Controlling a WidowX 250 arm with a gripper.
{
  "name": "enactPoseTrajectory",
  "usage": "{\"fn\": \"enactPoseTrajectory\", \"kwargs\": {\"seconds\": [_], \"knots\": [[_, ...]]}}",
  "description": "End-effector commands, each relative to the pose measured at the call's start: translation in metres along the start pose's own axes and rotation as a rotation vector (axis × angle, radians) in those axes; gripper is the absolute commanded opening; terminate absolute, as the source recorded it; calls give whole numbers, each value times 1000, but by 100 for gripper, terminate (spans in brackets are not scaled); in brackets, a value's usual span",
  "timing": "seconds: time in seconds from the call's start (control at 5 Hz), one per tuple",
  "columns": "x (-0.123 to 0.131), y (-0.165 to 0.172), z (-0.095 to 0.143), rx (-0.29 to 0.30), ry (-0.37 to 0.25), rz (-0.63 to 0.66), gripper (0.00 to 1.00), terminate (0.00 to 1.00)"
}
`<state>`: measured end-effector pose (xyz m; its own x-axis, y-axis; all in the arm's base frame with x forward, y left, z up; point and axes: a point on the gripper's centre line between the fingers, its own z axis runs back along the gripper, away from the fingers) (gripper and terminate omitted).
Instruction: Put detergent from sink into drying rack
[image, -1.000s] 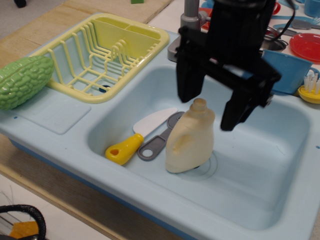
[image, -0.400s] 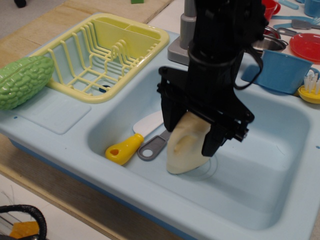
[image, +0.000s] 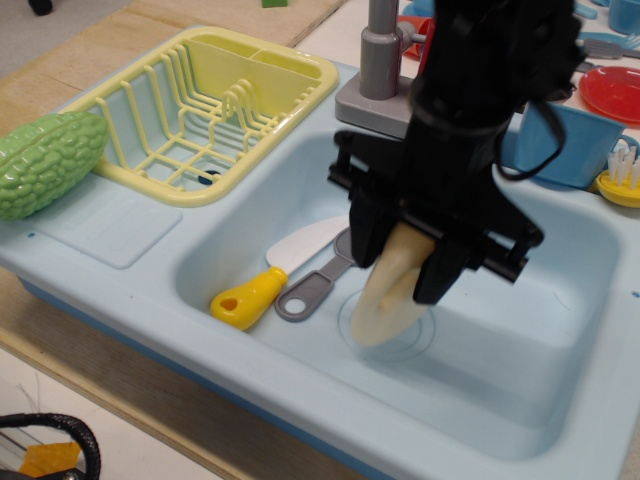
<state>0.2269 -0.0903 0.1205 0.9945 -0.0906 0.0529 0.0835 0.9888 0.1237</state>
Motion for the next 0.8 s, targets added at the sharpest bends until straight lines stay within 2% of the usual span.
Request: {"fn": "enactPoseTrajectory", "kwargs": {"seconds": [0.0,0.2,0.4,0.6], "knots": [[16,9,53,84,-3,18,0,0],[18,50,84,177,16,-15,0,0],[23,85,97,198,18,-50,0,0],[24,124,98,249,-23,-35,0,0]]}}
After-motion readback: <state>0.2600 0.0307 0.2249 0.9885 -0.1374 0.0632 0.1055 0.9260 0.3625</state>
